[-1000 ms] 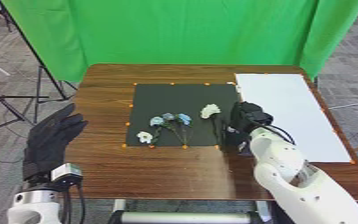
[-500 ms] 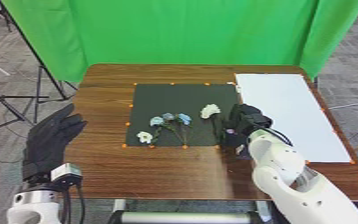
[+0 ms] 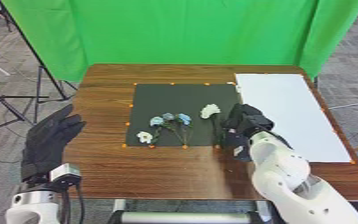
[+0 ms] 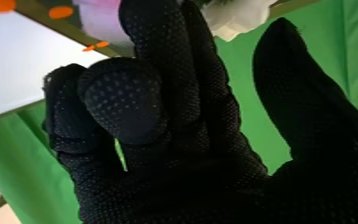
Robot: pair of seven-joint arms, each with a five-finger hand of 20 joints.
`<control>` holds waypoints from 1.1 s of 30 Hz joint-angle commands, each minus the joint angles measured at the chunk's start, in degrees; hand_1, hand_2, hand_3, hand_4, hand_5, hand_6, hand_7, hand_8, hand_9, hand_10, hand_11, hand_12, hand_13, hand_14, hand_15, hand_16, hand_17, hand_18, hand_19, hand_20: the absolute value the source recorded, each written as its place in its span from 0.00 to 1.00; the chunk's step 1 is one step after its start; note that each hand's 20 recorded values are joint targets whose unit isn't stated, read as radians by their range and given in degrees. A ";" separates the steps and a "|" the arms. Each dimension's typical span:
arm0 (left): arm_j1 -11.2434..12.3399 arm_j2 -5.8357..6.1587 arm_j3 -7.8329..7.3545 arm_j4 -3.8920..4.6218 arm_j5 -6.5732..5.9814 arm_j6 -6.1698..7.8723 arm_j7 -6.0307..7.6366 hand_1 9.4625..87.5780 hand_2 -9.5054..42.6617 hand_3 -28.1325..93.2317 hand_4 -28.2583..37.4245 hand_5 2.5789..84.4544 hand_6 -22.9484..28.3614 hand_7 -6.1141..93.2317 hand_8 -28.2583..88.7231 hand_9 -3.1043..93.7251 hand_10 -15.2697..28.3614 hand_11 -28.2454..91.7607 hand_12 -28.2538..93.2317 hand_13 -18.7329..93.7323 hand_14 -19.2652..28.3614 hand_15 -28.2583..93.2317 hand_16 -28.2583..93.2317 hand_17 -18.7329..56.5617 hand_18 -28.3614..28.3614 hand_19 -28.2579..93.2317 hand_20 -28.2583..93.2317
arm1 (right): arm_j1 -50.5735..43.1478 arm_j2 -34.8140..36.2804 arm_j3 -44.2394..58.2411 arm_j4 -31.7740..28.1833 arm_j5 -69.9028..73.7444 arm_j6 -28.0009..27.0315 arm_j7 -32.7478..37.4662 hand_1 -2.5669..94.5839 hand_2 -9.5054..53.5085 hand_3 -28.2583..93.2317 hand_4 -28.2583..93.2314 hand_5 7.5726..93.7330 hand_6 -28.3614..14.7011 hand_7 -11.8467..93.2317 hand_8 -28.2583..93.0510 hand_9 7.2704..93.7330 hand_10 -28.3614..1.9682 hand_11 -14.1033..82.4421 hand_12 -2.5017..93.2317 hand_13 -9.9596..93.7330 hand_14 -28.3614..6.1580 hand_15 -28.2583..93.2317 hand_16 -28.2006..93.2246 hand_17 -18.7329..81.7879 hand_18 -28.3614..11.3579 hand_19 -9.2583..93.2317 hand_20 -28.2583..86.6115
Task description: Arrange flowers
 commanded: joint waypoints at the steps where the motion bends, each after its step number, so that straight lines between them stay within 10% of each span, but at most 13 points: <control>1: 0.72 -0.50 -0.25 -0.44 0.20 0.48 -0.40 0.22 0.30 0.89 0.15 0.52 0.69 0.19 0.16 0.44 0.86 0.55 0.31 0.42 1.00 0.80 0.09 0.14 0.92 0.76 0.26 | -3.13 -1.62 0.71 -2.19 1.25 -0.03 0.37 0.32 0.19 0.89 0.04 0.78 0.52 0.29 0.15 0.89 0.43 0.49 0.24 0.87 0.60 0.80 0.41 0.64 0.13 1.00 0.38; 18: 2.11 -0.98 -0.80 -0.69 1.09 1.15 -0.68 0.22 0.30 0.90 0.15 0.52 0.69 0.19 0.16 0.44 0.86 0.55 0.31 0.42 1.00 0.80 0.09 0.14 0.92 0.76 0.26 | -7.65 2.77 7.84 -7.61 8.54 12.76 1.90 0.27 0.28 0.88 0.06 0.70 0.47 0.27 0.15 0.78 0.31 0.44 0.22 0.80 0.50 0.79 0.39 0.58 0.11 1.00 0.27; 26: 2.99 -1.52 -1.09 -0.91 6.28 3.89 -3.34 0.21 0.29 0.89 0.14 0.49 0.67 0.19 0.16 0.37 0.78 0.50 0.29 0.36 0.95 0.75 0.09 0.13 0.92 0.74 0.25 | -18.54 -4.87 26.55 -8.32 34.74 14.72 -8.91 0.24 0.32 0.91 0.05 0.55 0.45 0.26 0.15 0.57 0.22 0.39 0.20 0.64 0.36 0.78 0.35 0.45 0.14 0.92 0.18; 33: 3.68 -0.86 -1.13 -0.97 4.47 5.02 -0.76 0.20 0.28 0.90 0.12 0.46 0.63 0.19 0.16 0.32 0.74 0.47 0.28 0.32 0.90 0.70 0.09 0.11 0.89 0.71 0.24 | -19.21 -2.60 33.97 -5.76 46.21 14.22 -15.80 0.22 0.33 0.93 0.04 0.51 0.48 0.26 0.14 0.50 0.24 0.34 0.19 0.54 0.26 0.72 0.31 0.38 0.15 0.83 0.21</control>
